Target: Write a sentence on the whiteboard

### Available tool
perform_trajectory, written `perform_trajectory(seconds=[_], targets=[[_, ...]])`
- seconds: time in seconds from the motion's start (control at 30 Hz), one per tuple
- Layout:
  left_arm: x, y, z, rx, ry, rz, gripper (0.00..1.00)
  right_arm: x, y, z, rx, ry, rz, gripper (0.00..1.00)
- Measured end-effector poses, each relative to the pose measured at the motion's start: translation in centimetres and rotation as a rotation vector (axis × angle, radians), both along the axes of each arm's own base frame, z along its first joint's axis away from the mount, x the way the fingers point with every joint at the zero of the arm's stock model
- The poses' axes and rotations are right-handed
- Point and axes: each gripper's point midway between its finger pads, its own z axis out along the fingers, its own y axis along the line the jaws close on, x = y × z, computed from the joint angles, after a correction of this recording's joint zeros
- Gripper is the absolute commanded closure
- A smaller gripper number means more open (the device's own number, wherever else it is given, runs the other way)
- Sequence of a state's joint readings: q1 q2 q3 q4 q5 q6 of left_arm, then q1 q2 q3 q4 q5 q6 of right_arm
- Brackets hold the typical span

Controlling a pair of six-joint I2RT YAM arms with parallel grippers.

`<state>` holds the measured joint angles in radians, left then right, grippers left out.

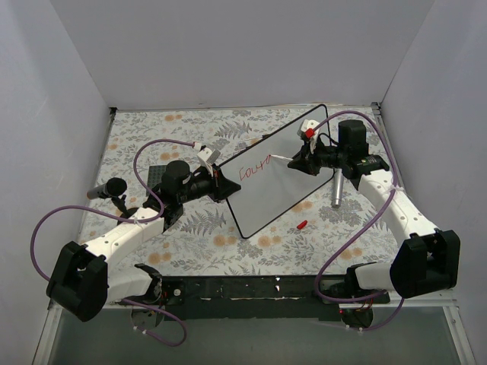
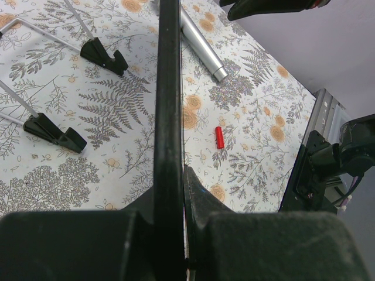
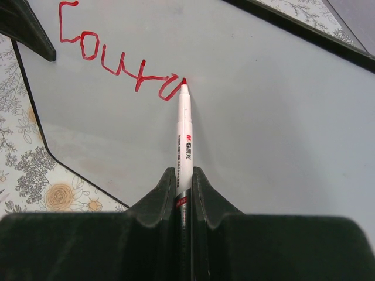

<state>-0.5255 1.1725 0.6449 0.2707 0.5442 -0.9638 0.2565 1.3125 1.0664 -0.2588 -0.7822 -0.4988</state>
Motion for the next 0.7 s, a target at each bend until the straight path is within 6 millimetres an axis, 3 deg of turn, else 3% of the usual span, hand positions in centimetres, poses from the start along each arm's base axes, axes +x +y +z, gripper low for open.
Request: perform_trajectory(seconds=[0.7], targets=[[0.01,-0.05,0.04,0.001,-0.002,-0.004,1.00,-0.18,0.19,-0.03,0.005,0.001,0.016,0.99]])
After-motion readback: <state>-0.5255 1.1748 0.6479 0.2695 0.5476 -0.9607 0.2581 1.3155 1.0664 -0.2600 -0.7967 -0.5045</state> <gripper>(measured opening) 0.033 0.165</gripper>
